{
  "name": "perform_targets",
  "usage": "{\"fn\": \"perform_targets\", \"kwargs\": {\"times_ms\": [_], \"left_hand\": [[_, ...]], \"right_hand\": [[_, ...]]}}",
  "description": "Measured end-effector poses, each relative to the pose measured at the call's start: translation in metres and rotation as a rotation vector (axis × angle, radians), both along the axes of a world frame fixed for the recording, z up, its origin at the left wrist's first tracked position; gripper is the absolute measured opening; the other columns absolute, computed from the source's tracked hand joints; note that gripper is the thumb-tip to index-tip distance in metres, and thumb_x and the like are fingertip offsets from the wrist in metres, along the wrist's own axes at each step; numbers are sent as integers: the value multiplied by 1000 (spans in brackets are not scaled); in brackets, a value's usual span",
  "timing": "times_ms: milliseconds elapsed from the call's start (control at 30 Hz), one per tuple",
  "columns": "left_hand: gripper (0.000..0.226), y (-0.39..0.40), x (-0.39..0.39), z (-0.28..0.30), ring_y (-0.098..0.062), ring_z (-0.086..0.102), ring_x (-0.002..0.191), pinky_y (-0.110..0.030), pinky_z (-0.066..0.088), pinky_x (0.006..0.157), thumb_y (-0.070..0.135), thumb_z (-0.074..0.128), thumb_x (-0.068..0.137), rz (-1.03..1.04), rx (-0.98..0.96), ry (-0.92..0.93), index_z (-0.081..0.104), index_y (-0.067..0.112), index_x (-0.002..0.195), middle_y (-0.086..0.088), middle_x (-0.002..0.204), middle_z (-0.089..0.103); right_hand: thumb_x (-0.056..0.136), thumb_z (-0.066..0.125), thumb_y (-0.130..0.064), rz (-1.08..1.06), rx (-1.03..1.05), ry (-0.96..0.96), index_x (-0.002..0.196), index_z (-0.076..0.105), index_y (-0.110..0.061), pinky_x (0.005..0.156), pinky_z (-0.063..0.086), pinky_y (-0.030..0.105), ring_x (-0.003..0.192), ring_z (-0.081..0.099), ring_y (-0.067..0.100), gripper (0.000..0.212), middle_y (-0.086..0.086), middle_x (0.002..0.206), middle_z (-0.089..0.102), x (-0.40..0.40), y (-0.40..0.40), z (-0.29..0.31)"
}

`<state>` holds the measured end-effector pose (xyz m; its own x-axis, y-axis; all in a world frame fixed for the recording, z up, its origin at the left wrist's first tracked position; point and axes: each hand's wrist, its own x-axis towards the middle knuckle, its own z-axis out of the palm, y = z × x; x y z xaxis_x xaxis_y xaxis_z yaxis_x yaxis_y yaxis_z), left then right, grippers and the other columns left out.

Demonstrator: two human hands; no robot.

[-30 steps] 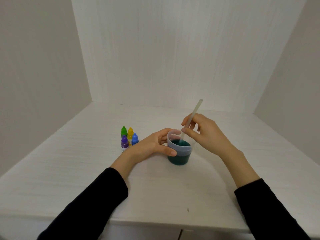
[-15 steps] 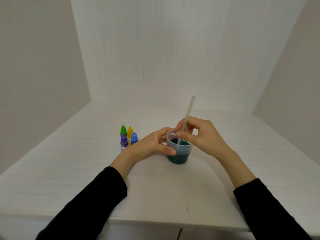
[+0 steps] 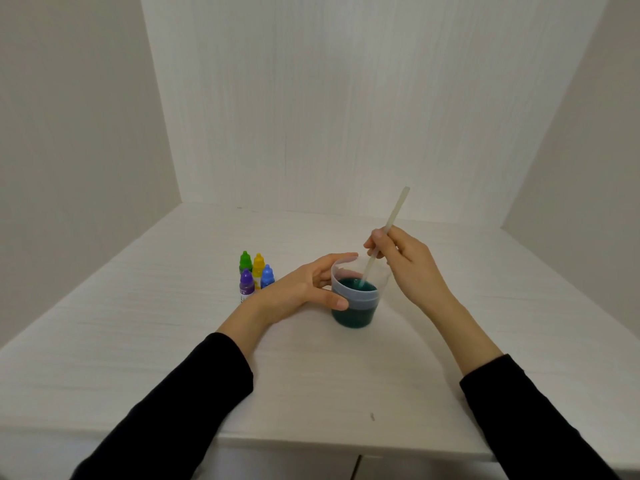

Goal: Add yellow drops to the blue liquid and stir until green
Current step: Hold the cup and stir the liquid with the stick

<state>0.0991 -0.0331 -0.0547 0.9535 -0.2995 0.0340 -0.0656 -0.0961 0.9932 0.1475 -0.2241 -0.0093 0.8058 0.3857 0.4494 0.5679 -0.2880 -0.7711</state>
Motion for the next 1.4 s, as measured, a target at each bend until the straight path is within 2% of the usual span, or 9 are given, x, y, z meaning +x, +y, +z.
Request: {"fn": "perform_targets", "kwargs": {"times_ms": [133, 267, 400, 600, 800, 967, 1133, 1267, 1400], "left_hand": [[81, 1, -1, 1, -11, 59, 119, -26, 50, 89, 4, 70, 73, -12, -13, 13, 38, 28, 144, 1, 135, 60], [78, 2, -1, 2, -12, 57, 121, -25, 49, 90, 8, 68, 73, -29, -10, 14, 39, 31, 142, 1, 137, 58], [72, 3, -1, 2, -15, 57, 123, -27, 50, 91, 13, 68, 74, -27, -20, 6, 43, 37, 137, 2, 137, 57], [73, 3, -5, 3, -19, 56, 125, -26, 50, 92, 22, 71, 73, -15, -53, -5, 43, 32, 140, -3, 138, 57], [66, -2, -14, 2, -12, 59, 121, -23, 49, 93, 14, 67, 78, 51, -50, -48, 45, 30, 139, -3, 136, 57], [65, -7, -21, 0, -11, 56, 124, -25, 48, 98, 5, 66, 87, 87, -15, -86, 39, 26, 143, -5, 140, 53], [75, -9, -27, -1, -11, 56, 124, -26, 48, 99, 20, 72, 79, 136, -32, -95, 36, 27, 145, 1, 140, 53], [73, -9, -33, -4, -11, 57, 124, -32, 46, 103, 40, 75, 75, 191, -75, -99, 42, 36, 140, 5, 140, 54], [78, -7, -37, -7, -11, 52, 129, -38, 43, 106, 58, 79, 66, 210, -78, -96, 45, 46, 135, 10, 141, 52]], "right_hand": [[96, 46, -31, -41, 16, 32, 86, 64, -23, 69, 41, 18, 78, 58, 1, 23, -8, 82, 65, 5, -1, -3], [93, 51, -27, -72, 6, 15, 92, 64, -25, 65, 42, 12, 73, 58, -5, 13, -14, 84, 63, 6, -1, -6], [92, 53, -28, -74, -2, 8, 91, 63, -29, 65, 43, 12, 77, 59, 3, 10, -14, 86, 63, 2, -2, -8], [90, 56, -27, -66, 63, 80, 92, 64, -21, 73, 46, 25, 89, 59, 17, 10, -5, 98, 65, -7, -9, -14], [91, 56, -25, -73, 107, 193, 97, 66, -17, 62, 48, 17, 88, 62, 14, 14, -1, 99, 67, -15, -17, -20], [93, 53, -28, -57, 135, 268, 104, 65, -20, 64, 52, 22, 89, 65, 15, 19, 0, 102, 69, -22, -21, -24], [94, 46, -41, -71, 92, 298, 104, 65, -22, 66, 56, 20, 81, 67, 6, 29, -10, 96, 67, -32, -27, -21], [95, 42, -47, -110, 44, 317, 105, 65, -15, 70, 56, 27, 85, 66, 15, 40, -4, 97, 68, -40, -34, -16], [94, 40, -49, -171, -59, 256, 87, 67, -11, 62, 49, 23, 76, 65, 16, 47, 3, 83, 70, -48, -44, -11]]}}
